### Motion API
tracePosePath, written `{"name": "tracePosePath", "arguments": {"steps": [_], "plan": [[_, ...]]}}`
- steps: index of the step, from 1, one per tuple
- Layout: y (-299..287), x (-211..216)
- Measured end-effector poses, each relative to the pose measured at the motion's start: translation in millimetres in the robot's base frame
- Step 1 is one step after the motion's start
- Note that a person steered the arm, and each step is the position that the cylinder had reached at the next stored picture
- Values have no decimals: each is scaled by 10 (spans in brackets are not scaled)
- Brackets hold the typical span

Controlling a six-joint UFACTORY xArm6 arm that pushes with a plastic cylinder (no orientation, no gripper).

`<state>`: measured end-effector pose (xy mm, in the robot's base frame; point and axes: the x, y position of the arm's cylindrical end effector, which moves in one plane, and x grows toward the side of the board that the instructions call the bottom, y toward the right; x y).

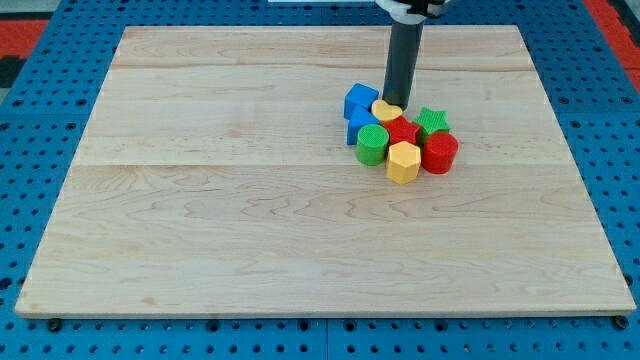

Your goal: Point your arm to the red circle

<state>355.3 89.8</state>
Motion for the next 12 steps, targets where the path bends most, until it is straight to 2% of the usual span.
{"name": "tracePosePath", "arguments": {"steps": [1,3,4,5,6,7,8,9,10,12], "plan": [[0,117],[-5,31],[229,-234],[887,-331],[1323,-65],[1769,570],[1834,1189],[1496,1687],[1119,1819],[1080,1484]]}}
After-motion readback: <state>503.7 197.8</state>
